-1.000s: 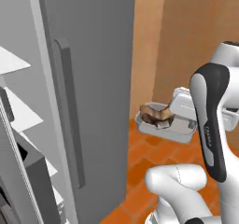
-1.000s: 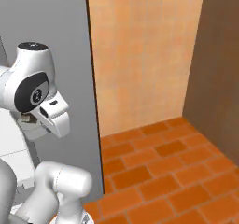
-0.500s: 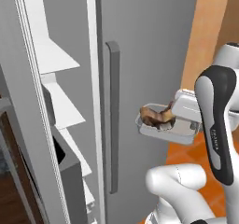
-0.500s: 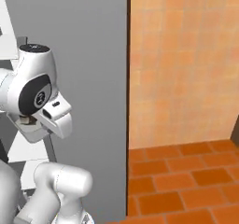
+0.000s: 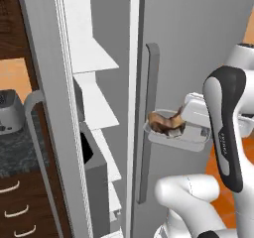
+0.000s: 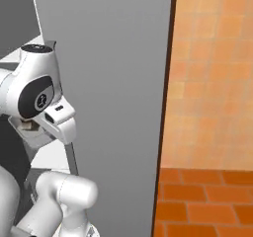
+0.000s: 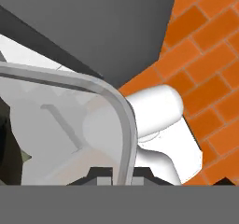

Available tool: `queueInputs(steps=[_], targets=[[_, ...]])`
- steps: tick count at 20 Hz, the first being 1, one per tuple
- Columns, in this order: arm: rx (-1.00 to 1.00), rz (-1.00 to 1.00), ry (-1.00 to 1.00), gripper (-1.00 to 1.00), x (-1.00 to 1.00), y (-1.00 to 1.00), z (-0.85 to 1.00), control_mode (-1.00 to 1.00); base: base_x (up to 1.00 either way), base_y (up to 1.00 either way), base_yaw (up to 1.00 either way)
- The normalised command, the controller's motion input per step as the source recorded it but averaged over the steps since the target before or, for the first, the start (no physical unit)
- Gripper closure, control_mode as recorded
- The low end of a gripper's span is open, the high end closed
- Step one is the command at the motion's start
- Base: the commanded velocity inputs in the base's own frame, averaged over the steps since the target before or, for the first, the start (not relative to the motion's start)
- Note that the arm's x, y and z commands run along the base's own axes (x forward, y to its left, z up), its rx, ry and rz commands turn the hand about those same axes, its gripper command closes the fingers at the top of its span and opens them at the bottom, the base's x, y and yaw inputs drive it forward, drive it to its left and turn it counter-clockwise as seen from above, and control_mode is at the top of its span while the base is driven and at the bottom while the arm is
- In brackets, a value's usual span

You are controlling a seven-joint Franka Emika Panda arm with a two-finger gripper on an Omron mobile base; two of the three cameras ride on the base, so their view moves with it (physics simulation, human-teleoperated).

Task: Take the meat container that has the steak and place it on the second highest rack of the freezer. Then take the vegetable container that has the sweet potato and garlic and place it on the highest rack of the freezer.

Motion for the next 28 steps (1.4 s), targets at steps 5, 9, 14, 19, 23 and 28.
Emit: queueInputs(steps=[5, 9, 14, 19, 23, 28], targets=[[0.00, 0.00, 0.00, 1.00, 0.00, 0.00, 0.00, 1.00, 0.10, 0.03, 0.56], [0.00, 0.00, 0.00, 1.00, 0.00, 0.00, 0.00, 1.00, 0.18, 0.36, 0.12], [0.16, -0.28, -0.01, 1.00, 0.02, 0.46, 0.00, -1.00, 0.00, 0.00, 0.00], [0.12, -0.50, -0.03, 1.00, 0.26, 0.42, 0.00, -1.00, 0.00, 0.00, 0.00], [0.18, -0.20, -0.01, 1.00, 0.80, 0.26, 0.00, -1.00, 0.00, 0.00, 0.00], [0.14, 0.02, 0.02, 1.00, 0.99, 0.38, -0.15, -1.00, 0.00, 0.00, 0.00]])
